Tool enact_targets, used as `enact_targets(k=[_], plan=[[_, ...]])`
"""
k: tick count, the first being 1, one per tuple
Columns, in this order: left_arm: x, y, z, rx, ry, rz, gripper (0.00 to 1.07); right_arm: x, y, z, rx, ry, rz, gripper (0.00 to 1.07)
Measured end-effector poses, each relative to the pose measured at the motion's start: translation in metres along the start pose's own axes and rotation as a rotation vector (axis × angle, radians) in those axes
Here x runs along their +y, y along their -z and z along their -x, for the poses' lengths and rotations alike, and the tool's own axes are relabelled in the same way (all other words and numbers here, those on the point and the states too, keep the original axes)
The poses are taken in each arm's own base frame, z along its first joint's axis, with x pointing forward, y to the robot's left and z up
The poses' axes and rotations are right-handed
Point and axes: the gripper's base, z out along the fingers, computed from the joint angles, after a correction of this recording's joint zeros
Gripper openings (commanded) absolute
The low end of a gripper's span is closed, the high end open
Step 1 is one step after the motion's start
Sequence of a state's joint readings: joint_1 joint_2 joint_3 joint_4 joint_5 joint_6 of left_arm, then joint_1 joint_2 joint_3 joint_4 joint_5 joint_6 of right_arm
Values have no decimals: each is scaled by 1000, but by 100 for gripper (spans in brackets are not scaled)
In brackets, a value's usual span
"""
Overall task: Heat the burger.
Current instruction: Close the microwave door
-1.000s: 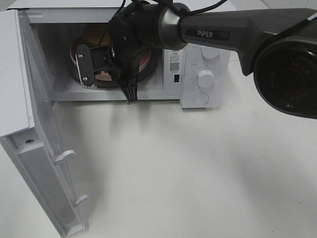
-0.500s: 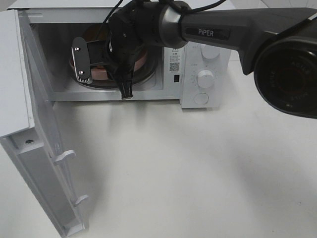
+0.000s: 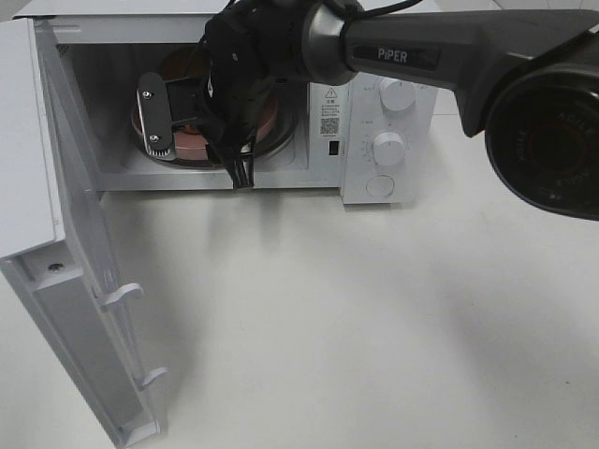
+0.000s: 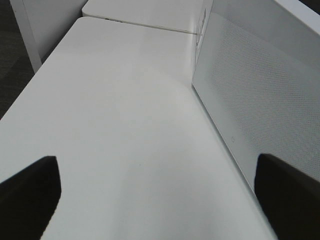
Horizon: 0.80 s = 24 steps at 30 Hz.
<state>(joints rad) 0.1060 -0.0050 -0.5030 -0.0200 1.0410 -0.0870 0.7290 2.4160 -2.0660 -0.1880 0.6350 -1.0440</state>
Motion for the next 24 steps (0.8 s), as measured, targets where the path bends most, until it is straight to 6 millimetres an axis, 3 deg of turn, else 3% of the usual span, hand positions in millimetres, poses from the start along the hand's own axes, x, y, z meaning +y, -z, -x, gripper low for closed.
enact_targets(k=[6,12,24], plan=[[0,0,0,0,0,0,98,-1,7,1,-9,-13,0,64],[0,0,0,0,0,0,98,12,16,-4,-15,-5,10,75],[0,0,0,0,0,0,98,27,44,-14,-13,5,22,75]])
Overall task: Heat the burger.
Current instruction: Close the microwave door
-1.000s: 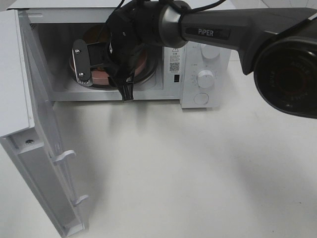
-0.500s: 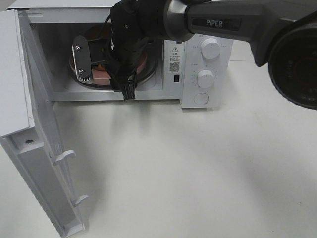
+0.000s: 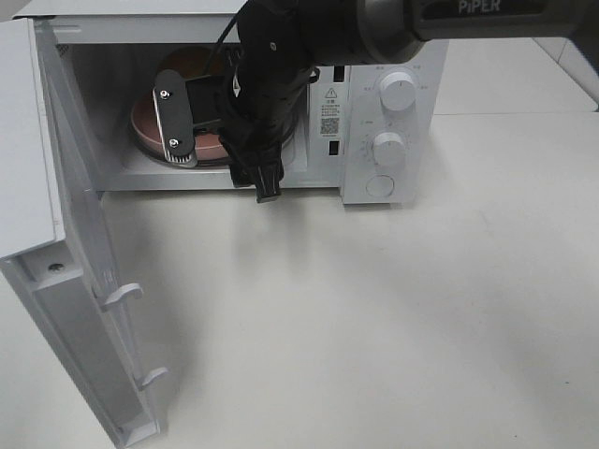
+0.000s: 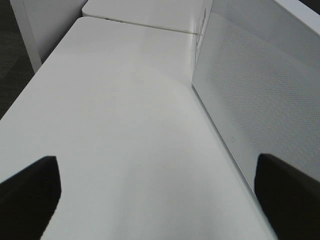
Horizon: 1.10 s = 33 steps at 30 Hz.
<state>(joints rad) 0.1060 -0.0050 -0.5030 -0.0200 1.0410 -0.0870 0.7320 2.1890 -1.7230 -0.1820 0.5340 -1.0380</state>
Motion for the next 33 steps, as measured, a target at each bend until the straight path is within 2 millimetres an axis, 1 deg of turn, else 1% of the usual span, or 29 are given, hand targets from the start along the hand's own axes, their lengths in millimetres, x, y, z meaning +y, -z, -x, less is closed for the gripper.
enact_targets(k=[2,5,7,8,11,13,15,16,18,19,21,22,23,24,25,26,27,28,29,30,31,32,33], plan=[[0,0,0,0,0,0,98,8,10,-5,4,-19,5,75],[0,0,0,0,0,0,98,11,13,-6,8,-32,9,75],[0,0,0,0,0,0,98,17,23,-11,17,-95,16,75],[0,0,0,0,0,0,98,23,29,-14,23,-155,25,75],[0,0,0,0,0,0,98,25,34,-15,28,-180,24,75],[0,0,0,0,0,0,98,34,46,-21,47,-260,24,75],[0,0,0,0,0,0,98,36,50,-23,53,-275,24,75],[0,0,0,0,0,0,98,42,56,-26,59,-319,28,74],[0,0,0,0,0,0,98,45,59,-27,62,-344,30,74],[0,0,0,0,0,0,98,50,66,-30,66,-400,33,74],[0,0,0,0,0,0,98,52,69,-32,67,-424,33,74],[0,0,0,0,0,0,98,58,76,-35,72,-485,35,74],[0,0,0,0,0,0,98,58,76,-35,72,-485,35,74],[0,0,0,0,0,0,98,60,79,-36,74,-521,36,74],[0,0,0,0,0,0,98,65,87,-39,76,-600,33,74],[0,0,0,0,0,0,98,65,87,-39,76,-600,33,74],[0,0,0,0,0,0,98,68,95,-42,75,-675,26,74],[0,0,0,0,0,0,98,68,95,-42,75,-675,26,74],[0,0,0,0,0,0,98,70,101,-43,71,-714,19,74],[0,0,0,0,0,0,98,72,111,-45,60,-788,5,74],[0,0,0,0,0,0,98,72,111,-45,60,-788,5,74],[0,0,0,0,0,0,98,73,116,-46,55,-826,-1,74],[0,0,0,0,0,0,98,76,124,-48,48,-909,-9,74]])
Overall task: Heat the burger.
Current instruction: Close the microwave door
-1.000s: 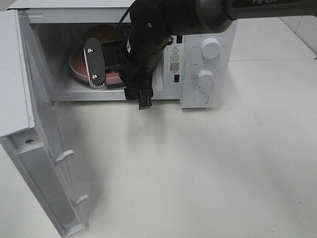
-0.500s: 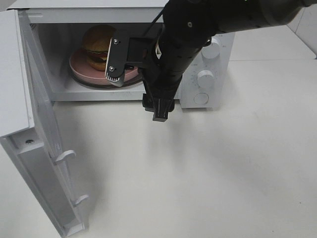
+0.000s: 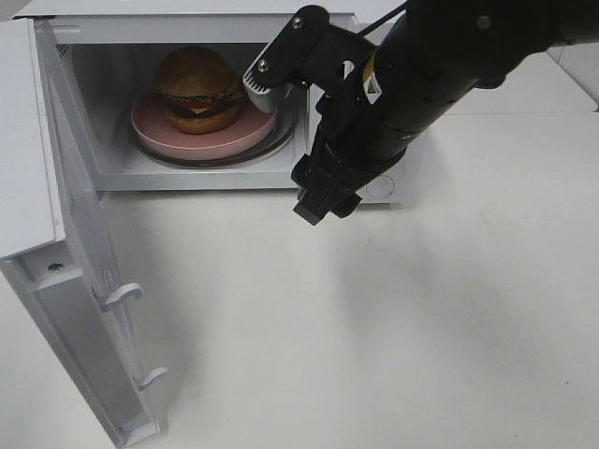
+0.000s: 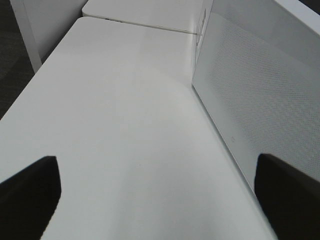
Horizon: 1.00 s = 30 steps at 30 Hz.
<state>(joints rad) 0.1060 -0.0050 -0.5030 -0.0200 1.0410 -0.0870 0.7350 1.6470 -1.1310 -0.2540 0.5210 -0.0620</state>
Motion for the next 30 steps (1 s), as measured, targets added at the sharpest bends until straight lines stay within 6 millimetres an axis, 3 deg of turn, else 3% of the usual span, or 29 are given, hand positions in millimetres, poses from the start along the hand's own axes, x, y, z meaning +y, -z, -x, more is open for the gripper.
enact_targets(k=[9,13,22,30], plan=[[0,0,0,0,0,0,98,3,27,-25,3,-217,0,74],[0,0,0,0,0,0,98,7,42,-45,109,-326,23,74],[0,0,0,0,0,0,98,13,60,-82,348,-356,21,74],[0,0,0,0,0,0,98,15,85,-105,349,-365,15,74]])
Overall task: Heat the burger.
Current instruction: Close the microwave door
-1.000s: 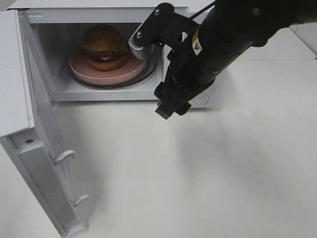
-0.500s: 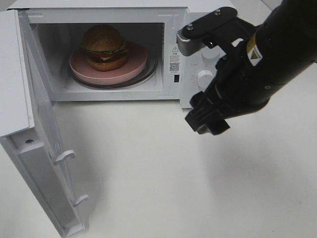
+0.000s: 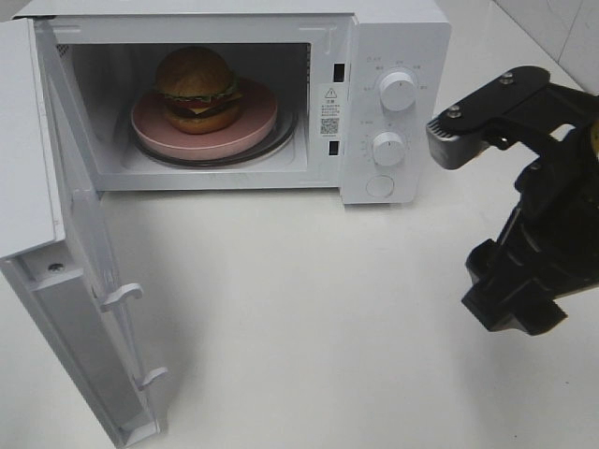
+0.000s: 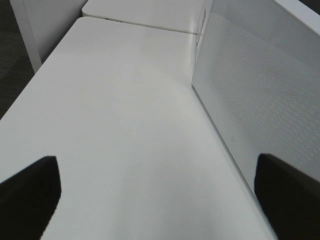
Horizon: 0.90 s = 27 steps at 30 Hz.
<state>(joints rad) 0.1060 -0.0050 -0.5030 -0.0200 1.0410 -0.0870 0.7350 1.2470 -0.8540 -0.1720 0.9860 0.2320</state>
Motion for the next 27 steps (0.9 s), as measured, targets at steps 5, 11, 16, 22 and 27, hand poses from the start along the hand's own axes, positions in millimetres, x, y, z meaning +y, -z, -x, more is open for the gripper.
enact_targets(k=[5,11,16,22,27], plan=[[0,0,0,0,0,0,98,-5,13,-18,-42,-10,5,74],[0,0,0,0,0,0,98,-15,20,-45,-87,-49,6,74],[0,0,0,0,0,0,98,-36,15,-69,-87,-176,-29,74],[0,0,0,0,0,0,98,-53,19,-100,-147,-313,-71,74],[0,0,0,0,0,0,98,-56,21,-120,-218,-383,-93,74]])
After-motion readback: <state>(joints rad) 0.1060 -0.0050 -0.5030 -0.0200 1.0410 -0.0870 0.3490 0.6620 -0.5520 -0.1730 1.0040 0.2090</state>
